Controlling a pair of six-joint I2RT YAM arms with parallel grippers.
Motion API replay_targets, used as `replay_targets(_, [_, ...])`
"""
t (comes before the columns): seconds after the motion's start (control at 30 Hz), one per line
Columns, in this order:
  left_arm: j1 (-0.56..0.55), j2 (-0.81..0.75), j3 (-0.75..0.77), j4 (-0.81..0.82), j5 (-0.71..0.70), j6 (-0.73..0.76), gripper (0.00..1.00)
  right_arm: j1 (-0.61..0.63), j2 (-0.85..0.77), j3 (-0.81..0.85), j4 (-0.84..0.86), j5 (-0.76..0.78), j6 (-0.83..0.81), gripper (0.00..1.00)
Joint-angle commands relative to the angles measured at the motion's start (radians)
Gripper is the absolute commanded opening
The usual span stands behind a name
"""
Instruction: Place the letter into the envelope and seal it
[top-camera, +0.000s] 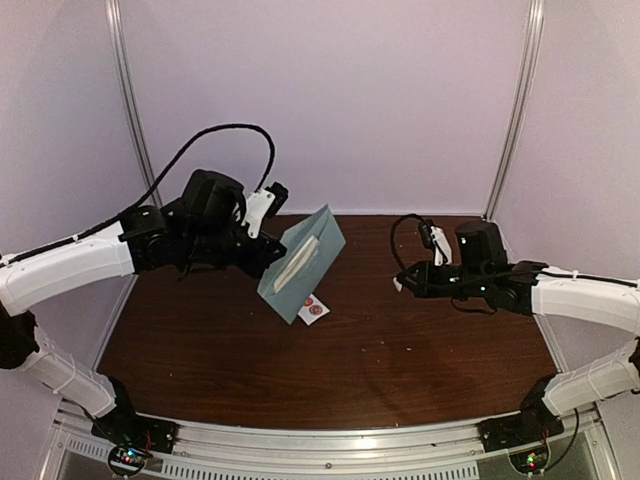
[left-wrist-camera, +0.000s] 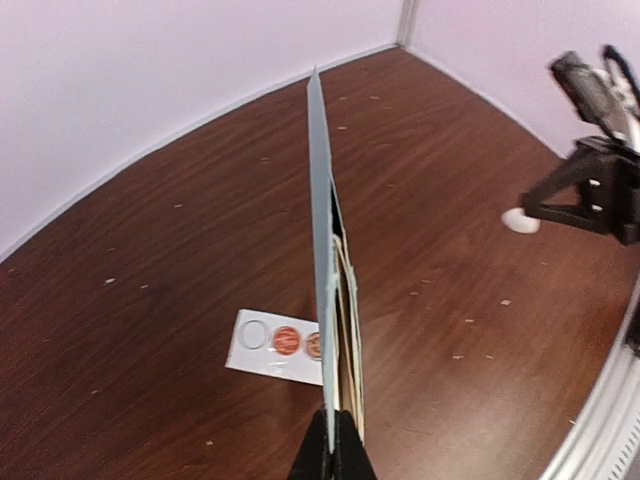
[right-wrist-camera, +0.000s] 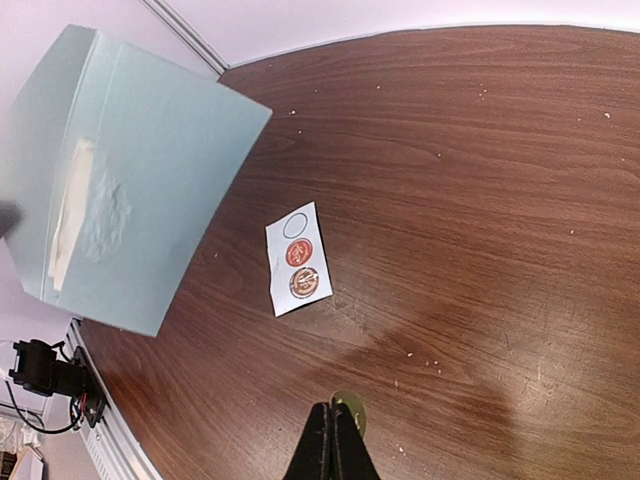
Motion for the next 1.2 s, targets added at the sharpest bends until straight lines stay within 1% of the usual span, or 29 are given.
replay_targets(0.0, [-0.018,-0.016,-0.091,0.092,0.491,0.028,0.0,0.005,-0.038,-0.008,0.004,-0.005,-0.004,0.0])
replay_targets(0.07, [-0.02,-0.031,-0.158,0.16,0.573,0.003,0.0,0.004,-0.052,-0.011,0.001,-0.005,0.0,0.0])
replay_targets(0.1, [-0.021,-0.031,-0.186,0.181,0.578,-0.01,0.0,0.004,-0.059,-0.013,-0.001,-0.003,0.002,0.0])
replay_targets(0.23, [-0.026,0.013,-0.267,0.226,0.538,-0.05,0.0,0.005,-0.085,-0.021,-0.025,0.01,0.006,0.0])
replay_targets(0.33, [-0.064,0.057,-0.344,0.326,0.521,-0.057,0.0,0.005,-0.1,-0.026,-0.041,0.022,0.009,0.0])
replay_targets(0.4, [-0.07,0.099,-0.377,0.36,0.511,-0.056,0.0,0.005,-0.104,-0.028,-0.048,0.026,0.009,0.0])
replay_targets(0.5, [-0.076,0.156,-0.362,0.328,0.401,-0.057,0.0,0.004,-0.105,-0.025,-0.06,0.018,0.004,0.0])
replay_targets(0.57, [-0.077,0.166,-0.352,0.318,0.37,-0.057,0.12,0.005,-0.106,-0.025,-0.065,0.011,0.0,0.0])
replay_targets(0.63, [-0.081,0.161,-0.359,0.337,0.39,-0.055,0.23,0.006,-0.108,-0.026,-0.066,0.008,-0.002,0.0])
replay_targets(0.7, [-0.081,0.156,-0.371,0.356,0.415,-0.059,0.39,0.005,-0.111,-0.028,-0.067,0.004,0.0,0.0])
replay_targets(0.73, [-0.082,0.154,-0.379,0.366,0.429,-0.062,0.45,0.005,-0.111,-0.028,-0.066,-0.001,-0.001,0.0])
replay_targets(0.77, [-0.081,0.153,-0.387,0.374,0.436,-0.068,0.5,0.008,-0.111,-0.03,-0.065,-0.005,-0.003,0.0])
replay_targets(0.8, [-0.082,0.153,-0.397,0.378,0.438,-0.076,0.53,0.008,-0.11,-0.03,-0.065,-0.01,-0.004,0.0])
replay_targets(0.87, [-0.081,0.145,-0.413,0.379,0.413,-0.099,0.57,0.012,-0.109,-0.032,-0.065,-0.019,-0.009,0.0])
replay_targets(0.97, [-0.08,0.108,-0.441,0.378,0.328,-0.162,0.59,0.017,-0.109,-0.037,-0.064,-0.027,-0.011,0.0])
replay_targets(1.07, [-0.067,0.073,-0.458,0.371,0.255,-0.232,0.56,0.023,-0.108,-0.046,-0.055,-0.036,-0.012,0.0])
replay_targets(1.17, [-0.02,0.065,-0.489,0.387,0.257,-0.287,0.52,0.028,-0.103,-0.052,-0.043,-0.044,-0.009,0.0])
